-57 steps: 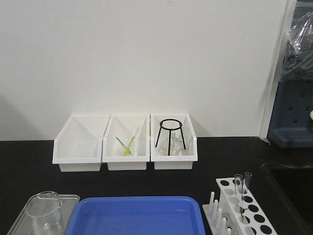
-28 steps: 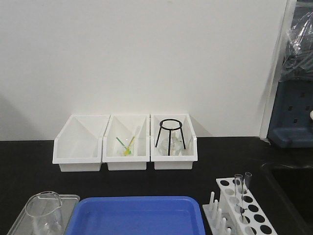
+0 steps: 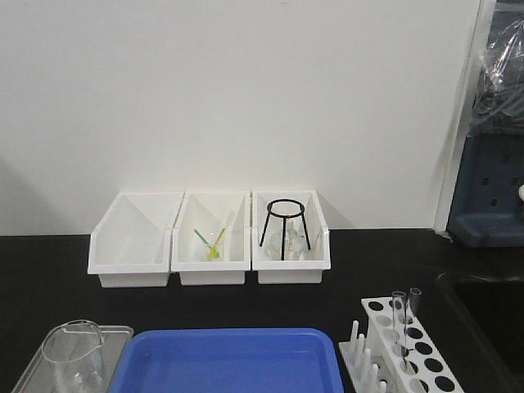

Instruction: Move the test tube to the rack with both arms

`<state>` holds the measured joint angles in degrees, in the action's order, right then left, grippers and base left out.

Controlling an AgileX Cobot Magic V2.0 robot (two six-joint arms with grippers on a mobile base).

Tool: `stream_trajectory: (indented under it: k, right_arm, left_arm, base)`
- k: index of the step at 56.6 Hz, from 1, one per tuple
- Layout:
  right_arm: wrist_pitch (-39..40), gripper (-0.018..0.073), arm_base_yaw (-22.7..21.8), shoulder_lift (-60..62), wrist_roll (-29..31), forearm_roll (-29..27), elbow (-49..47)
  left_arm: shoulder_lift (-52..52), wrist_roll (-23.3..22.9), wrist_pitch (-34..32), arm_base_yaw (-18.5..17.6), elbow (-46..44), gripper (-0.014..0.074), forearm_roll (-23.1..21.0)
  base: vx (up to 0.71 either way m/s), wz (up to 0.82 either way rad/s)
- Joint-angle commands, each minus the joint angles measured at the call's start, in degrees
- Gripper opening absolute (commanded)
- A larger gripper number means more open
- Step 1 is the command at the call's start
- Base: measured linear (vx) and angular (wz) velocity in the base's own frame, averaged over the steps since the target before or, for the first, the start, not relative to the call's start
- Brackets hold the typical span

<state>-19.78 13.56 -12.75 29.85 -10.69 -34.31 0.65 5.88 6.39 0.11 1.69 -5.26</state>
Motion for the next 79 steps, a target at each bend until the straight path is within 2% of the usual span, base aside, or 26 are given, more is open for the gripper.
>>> stream_trajectory:
  k: [1,5,12,18,32,43,61,68,70,79]
  right_arm:
    - [1.33,-0.0008,-4.98,-1.14,-4.86,1.15,3.64]
    - [0.62,-0.0008,-10.51,-0.31,-10.32,1.15,7.62]
    - [0.87,-0.0008,-19.03,1.59,-16.05,2.23,13.37]
    - [0.87,-0.0008,-22.9,4.42,-18.14,2.57,18.45]
    - [1.18,-0.0008,-23.03,14.01,-20.22,2.49,30.73]
    - [4.26,-0.0008,-22.54,13.88,-24.25,2.48,37.17]
    - [4.34,-0.0008,-22.61,13.88,-23.29,9.3,37.14]
    - [4.38,-0.0008,-22.61,13.88,-23.54,9.05,37.14]
    - [4.21,-0.0008,-22.61,13.88,-23.74,6.31,37.14]
    - [3.91,-0.0008,-22.61,13.83,-23.74,6.44,37.14]
  left_arm:
    - [0.78,-0.58,-4.44,-0.41,-1.56,-0.0004,-0.14]
    - [0.78,-0.58,-4.44,-0.41,-1.56,-0.0004,-0.14]
    - [0.78,-0.58,-4.44,-0.41,-1.56,-0.0004,-0.14]
    - [0.78,-0.58,-4.44,-0.41,-1.56,-0.0004,-0.14]
    - [0.78,-0.58,-4.44,-0.41,-1.56,-0.0004,-0.14]
    - [0.8,-0.58,-4.49,-0.41,-1.56,-0.0004,-0.14]
    - [0.73,-0.58,-4.49,-0.41,-1.56,-0.0004,-0.14]
    - [0.73,-0.58,-4.49,-0.41,-1.56,-0.0004,-0.14]
    - [0.73,-0.58,-4.49,-0.41,-1.56,-0.0004,-0.14]
    - [0.73,-0.58,-4.49,-0.41,-1.56,-0.0004,-0.14]
  base:
    - [0.0,0.0]
    - [0.0,0.0]
    - [0.0,0.0]
    - [0.0,0.0]
    - [0.0,0.0]
    - [0.0,0.0]
    - [0.0,0.0]
    - [0.0,0.0]
    - [0.0,0.0]
    - [0.0,0.0]
